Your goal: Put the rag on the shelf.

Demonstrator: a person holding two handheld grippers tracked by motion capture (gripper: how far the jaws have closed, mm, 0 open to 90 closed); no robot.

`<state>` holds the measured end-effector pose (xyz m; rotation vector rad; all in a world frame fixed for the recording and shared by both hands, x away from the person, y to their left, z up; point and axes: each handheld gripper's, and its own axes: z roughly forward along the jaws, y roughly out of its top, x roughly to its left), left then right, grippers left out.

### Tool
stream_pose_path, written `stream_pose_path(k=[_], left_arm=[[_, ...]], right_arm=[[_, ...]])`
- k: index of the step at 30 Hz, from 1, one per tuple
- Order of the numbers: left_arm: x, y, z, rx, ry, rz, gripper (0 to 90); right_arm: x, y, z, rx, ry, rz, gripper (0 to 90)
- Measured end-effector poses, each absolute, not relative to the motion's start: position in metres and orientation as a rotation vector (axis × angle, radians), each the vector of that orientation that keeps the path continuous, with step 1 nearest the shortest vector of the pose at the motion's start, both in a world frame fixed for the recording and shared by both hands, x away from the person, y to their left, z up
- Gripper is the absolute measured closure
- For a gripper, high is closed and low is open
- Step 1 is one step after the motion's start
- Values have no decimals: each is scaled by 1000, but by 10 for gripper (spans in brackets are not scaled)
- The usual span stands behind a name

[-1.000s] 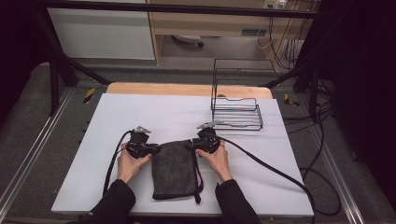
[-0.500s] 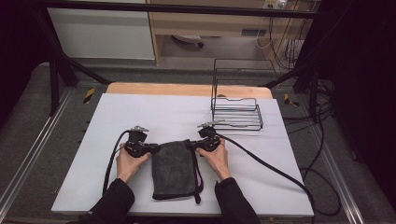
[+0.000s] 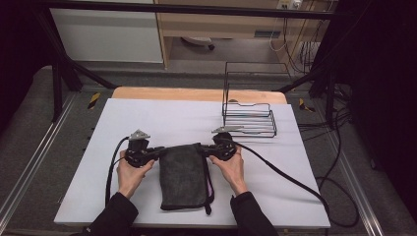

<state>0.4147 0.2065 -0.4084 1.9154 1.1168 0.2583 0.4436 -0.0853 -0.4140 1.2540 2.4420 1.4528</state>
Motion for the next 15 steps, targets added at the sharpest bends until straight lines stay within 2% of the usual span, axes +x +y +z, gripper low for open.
stream_pose_path(k=[15], left_arm=[[393, 198, -370, 1859, 997, 367, 803]], right_arm=[[418, -97, -383, 1137, 2307, 1542, 800]])
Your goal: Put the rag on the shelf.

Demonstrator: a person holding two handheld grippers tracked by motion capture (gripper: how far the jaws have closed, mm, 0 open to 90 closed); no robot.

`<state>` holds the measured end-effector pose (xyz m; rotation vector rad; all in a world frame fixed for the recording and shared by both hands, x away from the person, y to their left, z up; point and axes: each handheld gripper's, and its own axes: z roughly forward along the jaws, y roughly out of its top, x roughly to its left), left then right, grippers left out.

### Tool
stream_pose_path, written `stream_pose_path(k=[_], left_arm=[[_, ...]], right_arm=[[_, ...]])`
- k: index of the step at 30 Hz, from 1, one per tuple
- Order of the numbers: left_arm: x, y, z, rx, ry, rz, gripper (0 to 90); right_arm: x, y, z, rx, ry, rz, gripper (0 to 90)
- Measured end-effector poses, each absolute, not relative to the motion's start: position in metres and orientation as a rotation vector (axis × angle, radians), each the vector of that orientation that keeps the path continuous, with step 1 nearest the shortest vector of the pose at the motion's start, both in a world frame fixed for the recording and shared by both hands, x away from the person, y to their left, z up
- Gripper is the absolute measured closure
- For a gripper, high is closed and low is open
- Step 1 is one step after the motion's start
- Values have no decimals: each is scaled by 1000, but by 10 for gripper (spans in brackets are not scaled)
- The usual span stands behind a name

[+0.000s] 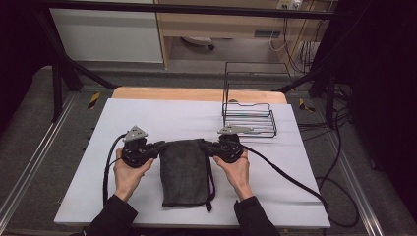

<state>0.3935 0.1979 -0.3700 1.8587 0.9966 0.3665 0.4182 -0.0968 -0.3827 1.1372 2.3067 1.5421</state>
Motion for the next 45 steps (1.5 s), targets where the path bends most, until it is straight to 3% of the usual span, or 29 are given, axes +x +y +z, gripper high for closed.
stream_pose_path(k=[19, 45], left_arm=[[379, 175, -328, 1761, 869, 439, 804], [386, 109, -280, 1588, 719, 512, 806]], right_arm=[[386, -124, -337, 1001, 2113, 1622, 805], [360, -181, -289, 935, 1785, 1671, 806]])
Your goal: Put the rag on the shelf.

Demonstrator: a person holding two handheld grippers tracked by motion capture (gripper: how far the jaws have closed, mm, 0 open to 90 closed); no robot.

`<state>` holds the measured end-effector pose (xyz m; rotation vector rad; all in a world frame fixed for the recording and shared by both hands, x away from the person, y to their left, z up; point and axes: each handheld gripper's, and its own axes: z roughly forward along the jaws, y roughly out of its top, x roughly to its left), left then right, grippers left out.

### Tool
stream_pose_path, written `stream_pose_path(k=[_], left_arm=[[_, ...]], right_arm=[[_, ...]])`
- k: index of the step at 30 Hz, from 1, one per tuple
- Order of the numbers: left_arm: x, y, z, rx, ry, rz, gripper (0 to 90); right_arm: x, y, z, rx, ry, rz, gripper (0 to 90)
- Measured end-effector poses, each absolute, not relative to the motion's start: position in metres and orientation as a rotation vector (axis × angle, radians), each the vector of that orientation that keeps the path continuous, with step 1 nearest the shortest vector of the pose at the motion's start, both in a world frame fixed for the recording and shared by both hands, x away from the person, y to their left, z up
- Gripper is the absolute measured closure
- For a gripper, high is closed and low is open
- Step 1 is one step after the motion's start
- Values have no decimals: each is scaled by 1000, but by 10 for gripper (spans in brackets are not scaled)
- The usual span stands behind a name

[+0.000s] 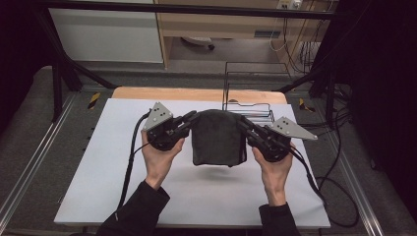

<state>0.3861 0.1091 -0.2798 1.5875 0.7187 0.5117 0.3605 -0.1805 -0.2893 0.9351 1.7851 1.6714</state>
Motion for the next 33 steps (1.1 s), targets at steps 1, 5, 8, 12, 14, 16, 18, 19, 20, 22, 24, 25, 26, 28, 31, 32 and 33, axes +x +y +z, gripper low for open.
stream_pose_path(k=[1, 5, 8, 12, 14, 16, 18, 19, 20, 22, 24, 25, 26, 28, 31, 32, 33], left_arm=[[387, 106, -278, 1583, 712, 514, 806], [391, 95, -272, 1565, 694, 511, 807], [394, 88, -267, 1542, 684, 500, 807], [398, 81, -260, 1528, 664, 503, 807], [400, 77, -256, 1515, 658, 501, 807], [402, 73, -253, 1511, 649, 502, 807], [404, 68, -250, 1509, 638, 507, 807], [405, 67, -249, 1502, 633, 508, 807], [407, 65, -247, 1496, 634, 503, 808], [411, 63, -244, 1482, 635, 488, 807], [414, 60, -239, 1471, 632, 482, 807], [416, 58, -237, 1465, 631, 479, 808], [417, 56, -235, 1461, 627, 479, 808], [419, 52, -229, 1458, 622, 482, 808], [423, 47, -221, 1448, 613, 482, 808], [424, 45, -218, 1443, 609, 484, 808], [425, 43, -215, 1440, 607, 488, 808]], right_arm=[[360, -183, -288, 936, 1772, 1676, 806], [358, -192, -282, 935, 1722, 1687, 807], [358, -197, -277, 935, 1683, 1697, 807], [357, -204, -271, 934, 1633, 1697, 807], [357, -207, -268, 935, 1613, 1695, 807], [358, -209, -265, 935, 1591, 1695, 808], [360, -211, -262, 936, 1571, 1691, 808], [360, -212, -261, 936, 1559, 1691, 808], [360, -213, -260, 934, 1548, 1695, 808], [362, -216, -257, 932, 1533, 1694, 808], [363, -218, -253, 929, 1522, 1691, 808], [364, -219, -251, 929, 1515, 1689, 808], [364, -221, -249, 929, 1508, 1687, 808], [366, -224, -245, 925, 1493, 1685, 808], [368, -228, -237, 923, 1474, 1679, 808], [369, -230, -234, 923, 1467, 1677, 808], [370, -231, -232, 922, 1456, 1679, 808]])
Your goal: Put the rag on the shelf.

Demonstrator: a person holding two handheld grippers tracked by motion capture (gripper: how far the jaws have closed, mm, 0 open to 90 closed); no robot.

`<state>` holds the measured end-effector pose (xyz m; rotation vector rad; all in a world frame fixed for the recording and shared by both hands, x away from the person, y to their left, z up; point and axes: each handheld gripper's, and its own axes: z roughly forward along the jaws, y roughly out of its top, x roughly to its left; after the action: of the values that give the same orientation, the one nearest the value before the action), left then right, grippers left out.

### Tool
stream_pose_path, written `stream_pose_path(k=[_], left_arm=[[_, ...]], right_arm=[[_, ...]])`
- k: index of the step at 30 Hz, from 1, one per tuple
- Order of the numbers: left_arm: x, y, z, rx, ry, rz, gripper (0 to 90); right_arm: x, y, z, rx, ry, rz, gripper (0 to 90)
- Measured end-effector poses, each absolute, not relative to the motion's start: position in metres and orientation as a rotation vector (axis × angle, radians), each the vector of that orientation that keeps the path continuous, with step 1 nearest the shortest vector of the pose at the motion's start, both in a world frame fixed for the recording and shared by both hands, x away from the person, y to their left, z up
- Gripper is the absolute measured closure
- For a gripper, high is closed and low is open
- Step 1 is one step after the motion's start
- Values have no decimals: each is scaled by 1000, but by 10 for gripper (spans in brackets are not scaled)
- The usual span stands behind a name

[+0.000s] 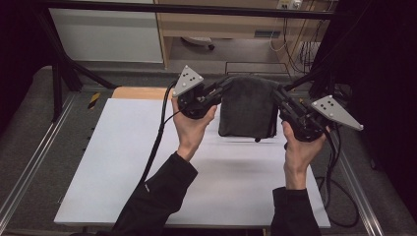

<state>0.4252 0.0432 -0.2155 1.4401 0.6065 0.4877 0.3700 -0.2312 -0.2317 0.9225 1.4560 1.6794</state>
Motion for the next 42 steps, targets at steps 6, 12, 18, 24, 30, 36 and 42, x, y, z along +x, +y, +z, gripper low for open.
stream_pose_path(k=[6, 12, 18, 24, 30, 36, 42], left_arm=[[431, 34, -196, 1422, 588, 517, 808], [438, 30, -184, 1398, 579, 514, 808], [445, 27, -173, 1381, 578, 519, 808], [454, 25, -157, 1362, 574, 516, 808], [462, 19, -140, 1364, 574, 540, 808], [469, 14, -129, 1349, 572, 541, 809], [480, 11, -121, 1332, 586, 533, 808]], right_arm=[[376, -236, -215, 911, 1420, 1683, 809], [383, -240, -201, 901, 1380, 1692, 809], [391, -242, -189, 894, 1364, 1699, 810], [399, -245, -172, 876, 1349, 1695, 809], [410, -248, -159, 873, 1336, 1695, 810], [420, -252, -149, 870, 1317, 1701, 810], [433, -255, -140, 867, 1312, 1699, 811]])
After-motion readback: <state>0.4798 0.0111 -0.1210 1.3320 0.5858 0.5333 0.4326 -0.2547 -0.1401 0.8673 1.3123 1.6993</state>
